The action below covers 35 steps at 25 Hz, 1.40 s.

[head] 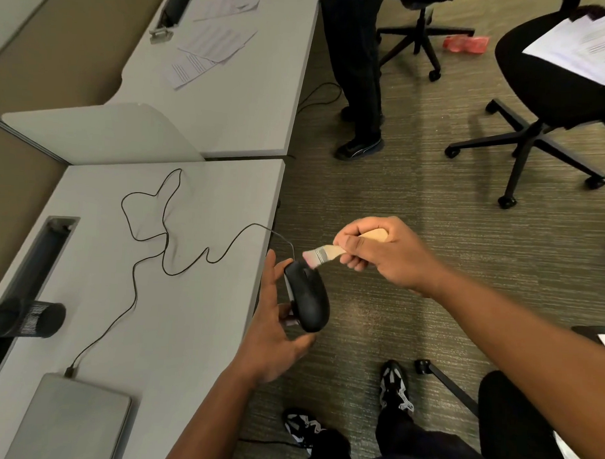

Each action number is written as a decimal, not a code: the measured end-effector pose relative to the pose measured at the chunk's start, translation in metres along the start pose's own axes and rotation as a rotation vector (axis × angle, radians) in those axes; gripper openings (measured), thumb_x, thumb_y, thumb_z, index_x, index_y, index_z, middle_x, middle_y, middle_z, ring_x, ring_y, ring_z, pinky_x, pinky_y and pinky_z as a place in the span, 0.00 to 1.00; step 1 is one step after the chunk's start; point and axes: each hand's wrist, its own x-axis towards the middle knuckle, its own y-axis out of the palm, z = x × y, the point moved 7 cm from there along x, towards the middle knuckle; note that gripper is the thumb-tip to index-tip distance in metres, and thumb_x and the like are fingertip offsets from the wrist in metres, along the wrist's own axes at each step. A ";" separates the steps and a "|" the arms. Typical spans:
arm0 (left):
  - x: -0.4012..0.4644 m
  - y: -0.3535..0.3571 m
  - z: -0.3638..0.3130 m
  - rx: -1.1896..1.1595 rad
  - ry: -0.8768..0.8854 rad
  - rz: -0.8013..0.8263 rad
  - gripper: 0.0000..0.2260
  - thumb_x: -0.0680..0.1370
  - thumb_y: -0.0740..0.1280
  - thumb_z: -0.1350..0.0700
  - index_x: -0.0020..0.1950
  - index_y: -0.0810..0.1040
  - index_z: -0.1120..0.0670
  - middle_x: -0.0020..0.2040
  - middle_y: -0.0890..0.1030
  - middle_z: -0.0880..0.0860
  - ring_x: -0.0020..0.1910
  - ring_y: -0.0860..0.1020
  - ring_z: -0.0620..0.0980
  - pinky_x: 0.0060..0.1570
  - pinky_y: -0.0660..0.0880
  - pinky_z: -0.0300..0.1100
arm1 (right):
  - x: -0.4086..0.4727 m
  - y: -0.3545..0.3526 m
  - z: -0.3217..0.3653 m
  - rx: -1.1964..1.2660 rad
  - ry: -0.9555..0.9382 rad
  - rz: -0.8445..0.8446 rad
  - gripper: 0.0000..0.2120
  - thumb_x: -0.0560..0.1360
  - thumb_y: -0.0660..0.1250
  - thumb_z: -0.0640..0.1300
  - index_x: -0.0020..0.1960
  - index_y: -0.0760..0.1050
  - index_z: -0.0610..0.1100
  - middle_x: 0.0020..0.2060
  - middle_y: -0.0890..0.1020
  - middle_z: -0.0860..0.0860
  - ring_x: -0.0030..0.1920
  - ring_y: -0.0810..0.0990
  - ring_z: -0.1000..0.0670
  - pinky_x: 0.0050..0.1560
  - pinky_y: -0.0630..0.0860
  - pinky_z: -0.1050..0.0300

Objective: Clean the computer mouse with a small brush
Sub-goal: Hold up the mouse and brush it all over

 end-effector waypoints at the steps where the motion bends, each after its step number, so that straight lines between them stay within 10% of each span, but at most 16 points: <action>1: 0.001 0.000 -0.001 0.008 0.006 0.004 0.64 0.70 0.81 0.67 0.78 0.37 0.25 0.80 0.56 0.34 0.64 0.82 0.47 0.57 0.82 0.44 | 0.000 0.001 0.001 0.022 -0.026 -0.018 0.06 0.81 0.69 0.41 0.54 0.84 0.42 0.43 0.87 0.40 0.42 0.84 0.49 0.46 0.83 0.56; 35: 0.004 0.003 0.005 0.019 -0.069 0.046 0.64 0.70 0.81 0.66 0.81 0.35 0.31 0.79 0.56 0.30 0.61 0.82 0.44 0.57 0.83 0.45 | 0.009 0.000 0.003 -0.162 -0.080 0.158 0.05 0.79 0.73 0.40 0.53 0.86 0.44 0.44 0.87 0.42 0.44 0.84 0.49 0.50 0.83 0.51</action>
